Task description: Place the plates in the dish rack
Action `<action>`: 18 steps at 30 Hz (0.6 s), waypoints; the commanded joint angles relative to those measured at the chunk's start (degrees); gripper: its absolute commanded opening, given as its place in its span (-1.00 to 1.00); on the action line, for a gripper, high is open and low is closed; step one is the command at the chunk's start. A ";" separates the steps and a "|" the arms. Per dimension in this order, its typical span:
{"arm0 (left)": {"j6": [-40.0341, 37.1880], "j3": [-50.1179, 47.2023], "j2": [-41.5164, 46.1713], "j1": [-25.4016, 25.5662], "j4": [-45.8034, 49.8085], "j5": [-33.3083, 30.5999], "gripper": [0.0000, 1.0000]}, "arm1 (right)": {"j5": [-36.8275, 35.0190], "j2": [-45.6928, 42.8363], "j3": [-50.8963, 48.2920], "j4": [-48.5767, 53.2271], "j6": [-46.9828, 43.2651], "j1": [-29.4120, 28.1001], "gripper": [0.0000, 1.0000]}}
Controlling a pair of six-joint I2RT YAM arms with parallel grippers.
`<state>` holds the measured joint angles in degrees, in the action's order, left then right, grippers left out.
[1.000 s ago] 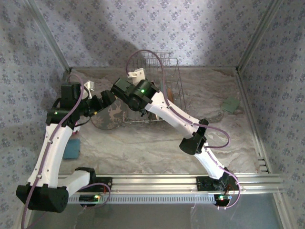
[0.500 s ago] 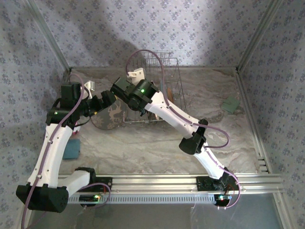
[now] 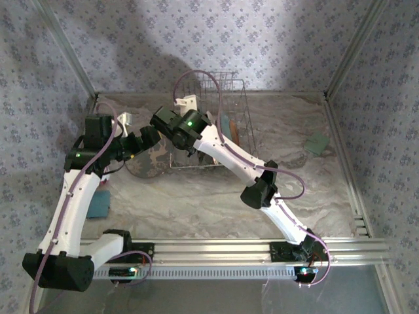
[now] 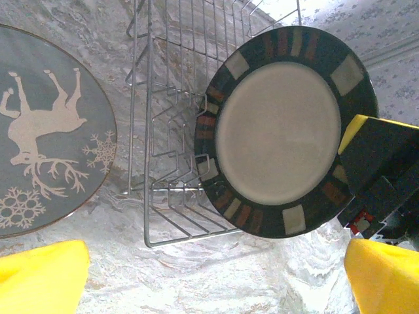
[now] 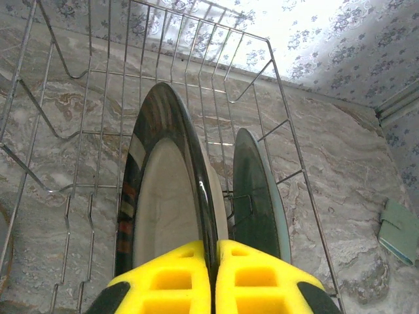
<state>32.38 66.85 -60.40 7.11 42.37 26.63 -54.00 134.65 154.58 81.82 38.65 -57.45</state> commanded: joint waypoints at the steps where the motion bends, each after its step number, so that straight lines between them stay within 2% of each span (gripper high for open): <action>1: -1.71 -0.22 0.90 -0.43 0.78 1.91 0.99 | -0.49 2.03 1.77 2.25 2.17 -0.01 -1.00; 18: -2.43 -3.55 1.94 -0.41 0.23 3.16 0.99 | -2.26 8.18 1.19 -0.10 -1.55 -3.60 -1.00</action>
<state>31.05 62.74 -60.34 6.74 43.66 27.83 -59.13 139.28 155.94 79.07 38.06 -60.31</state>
